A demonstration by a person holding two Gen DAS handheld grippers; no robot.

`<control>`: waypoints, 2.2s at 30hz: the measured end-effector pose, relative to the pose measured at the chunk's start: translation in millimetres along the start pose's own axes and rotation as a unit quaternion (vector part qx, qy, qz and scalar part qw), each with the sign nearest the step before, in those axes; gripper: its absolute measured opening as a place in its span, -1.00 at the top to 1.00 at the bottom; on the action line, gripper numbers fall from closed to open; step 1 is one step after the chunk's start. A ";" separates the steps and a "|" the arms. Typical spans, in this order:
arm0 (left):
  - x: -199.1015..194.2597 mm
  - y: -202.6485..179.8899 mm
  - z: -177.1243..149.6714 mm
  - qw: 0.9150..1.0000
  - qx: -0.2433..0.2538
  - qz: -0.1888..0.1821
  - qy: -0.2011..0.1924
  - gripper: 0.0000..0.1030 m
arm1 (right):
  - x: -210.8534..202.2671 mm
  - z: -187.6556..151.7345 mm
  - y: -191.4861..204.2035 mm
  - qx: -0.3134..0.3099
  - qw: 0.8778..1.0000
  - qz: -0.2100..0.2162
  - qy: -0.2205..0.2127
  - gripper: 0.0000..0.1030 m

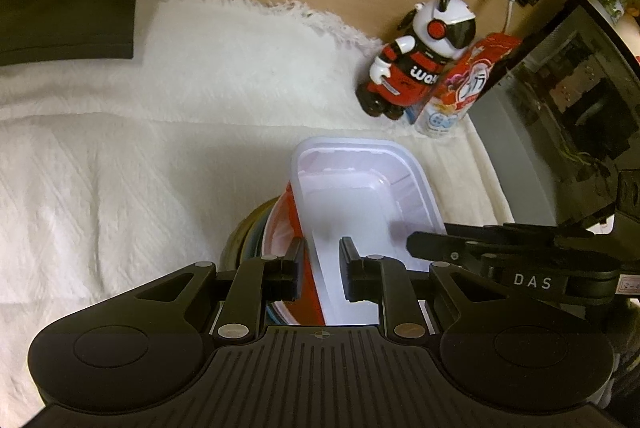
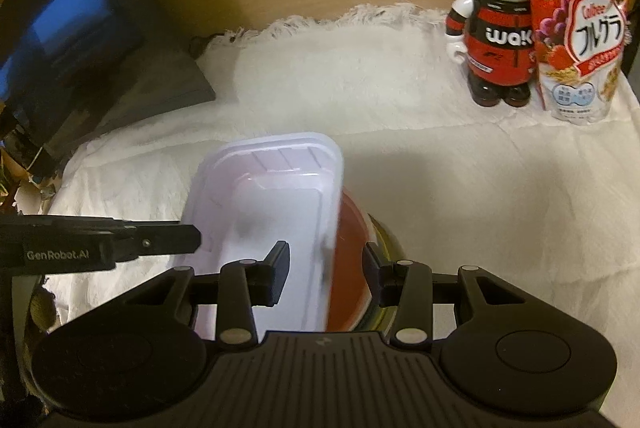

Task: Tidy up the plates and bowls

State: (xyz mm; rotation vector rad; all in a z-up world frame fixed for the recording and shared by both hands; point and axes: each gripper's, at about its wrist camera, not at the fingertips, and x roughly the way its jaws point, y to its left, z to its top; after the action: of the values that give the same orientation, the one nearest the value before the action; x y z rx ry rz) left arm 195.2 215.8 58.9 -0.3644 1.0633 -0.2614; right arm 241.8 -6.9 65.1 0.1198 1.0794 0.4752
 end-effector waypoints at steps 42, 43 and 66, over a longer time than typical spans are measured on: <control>-76.8 -85.4 -209.4 0.958 0.027 0.120 -0.258 0.69 | -97.7 -172.0 -14.4 -0.050 0.989 -0.020 -0.135 -0.01; -74.1 -91.0 -219.9 0.958 0.030 0.121 -0.257 0.69 | -97.5 -184.6 -11.9 -0.060 0.989 -0.025 -0.133 -0.01; -57.9 -155.1 -277.6 0.960 0.037 0.202 -0.192 0.70 | -114.7 -235.9 3.0 -0.076 0.990 -0.041 -0.116 -0.33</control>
State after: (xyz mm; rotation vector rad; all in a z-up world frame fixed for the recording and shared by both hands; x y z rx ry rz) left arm -82.7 51.0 48.4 -0.1158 0.7199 0.1337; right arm -8.0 -85.0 47.7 -0.0044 0.8145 0.4550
